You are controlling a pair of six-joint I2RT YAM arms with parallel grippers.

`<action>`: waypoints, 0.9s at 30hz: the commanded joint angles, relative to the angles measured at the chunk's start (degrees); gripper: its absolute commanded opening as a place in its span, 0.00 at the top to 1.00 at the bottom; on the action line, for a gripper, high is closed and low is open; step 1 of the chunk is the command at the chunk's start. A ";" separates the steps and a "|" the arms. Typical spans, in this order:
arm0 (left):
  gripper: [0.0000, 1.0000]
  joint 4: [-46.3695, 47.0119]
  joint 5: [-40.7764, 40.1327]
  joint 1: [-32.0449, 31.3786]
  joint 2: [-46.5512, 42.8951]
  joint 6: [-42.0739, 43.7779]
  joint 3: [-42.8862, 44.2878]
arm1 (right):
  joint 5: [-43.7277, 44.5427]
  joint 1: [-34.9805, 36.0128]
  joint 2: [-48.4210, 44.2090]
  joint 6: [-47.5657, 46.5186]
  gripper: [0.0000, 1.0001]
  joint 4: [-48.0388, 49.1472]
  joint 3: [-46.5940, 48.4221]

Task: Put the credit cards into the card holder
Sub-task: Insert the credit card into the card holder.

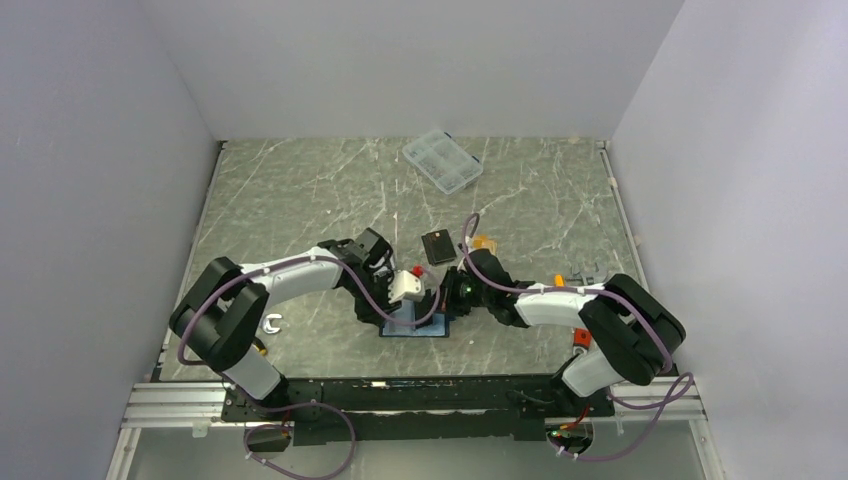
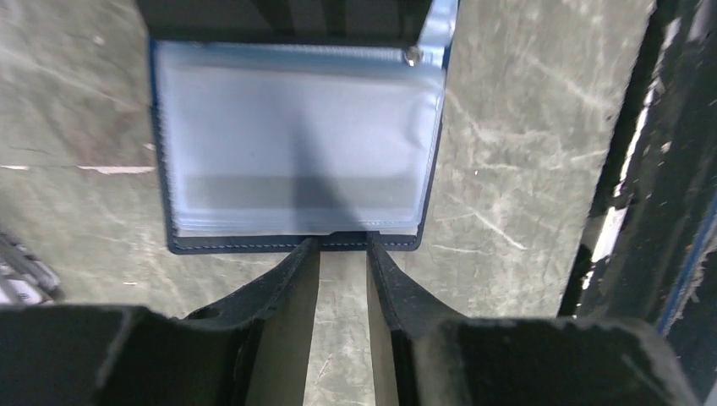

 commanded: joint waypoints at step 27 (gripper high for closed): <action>0.86 3.95 -6.24 -8.56 2.52 -2.62 -4.88 | 14.80 3.84 -3.48 7.46 1.00 12.99 -7.74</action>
